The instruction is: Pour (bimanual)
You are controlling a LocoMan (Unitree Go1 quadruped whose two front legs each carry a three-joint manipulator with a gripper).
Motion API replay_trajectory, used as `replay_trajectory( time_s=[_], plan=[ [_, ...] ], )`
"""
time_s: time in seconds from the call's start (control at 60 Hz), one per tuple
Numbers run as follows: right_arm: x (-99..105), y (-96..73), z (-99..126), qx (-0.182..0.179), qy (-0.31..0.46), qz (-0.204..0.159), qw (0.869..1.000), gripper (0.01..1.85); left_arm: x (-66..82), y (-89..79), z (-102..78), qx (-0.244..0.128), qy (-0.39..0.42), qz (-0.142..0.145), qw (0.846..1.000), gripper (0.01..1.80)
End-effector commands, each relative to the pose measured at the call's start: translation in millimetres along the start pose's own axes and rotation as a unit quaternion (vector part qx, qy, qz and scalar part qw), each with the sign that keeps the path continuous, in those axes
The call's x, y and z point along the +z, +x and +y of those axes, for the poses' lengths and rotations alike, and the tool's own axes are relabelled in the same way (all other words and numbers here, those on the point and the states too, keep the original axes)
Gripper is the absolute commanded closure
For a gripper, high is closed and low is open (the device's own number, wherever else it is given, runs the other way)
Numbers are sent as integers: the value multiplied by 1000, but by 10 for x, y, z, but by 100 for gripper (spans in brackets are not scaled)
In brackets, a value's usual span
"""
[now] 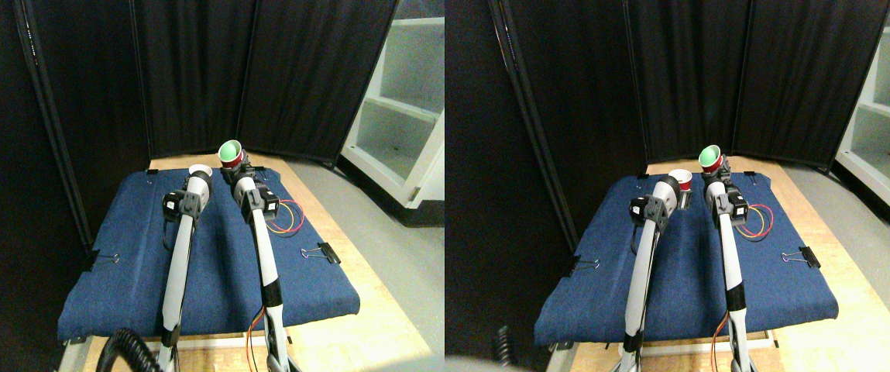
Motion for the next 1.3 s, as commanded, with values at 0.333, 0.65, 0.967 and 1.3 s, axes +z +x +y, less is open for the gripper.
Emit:
replay_trajectory(
  time_s=[0.333,0.65,0.967,1.3],
  plan=[
    [97,-47,185,30,-13,-8,999,151,-2,123,60,-34,30,13,999,148],
    [91,-4,210,32,-21,-2,999,150,13,160,66,-86,98,29,991,148],
    [40,65,163,40,-70,6,997,149,28,98,-42,-95,91,25,991,148],
    [-7,97,122,47,-119,22,992,149,48,83,-90,-92,83,20,992,148]
  ],
)
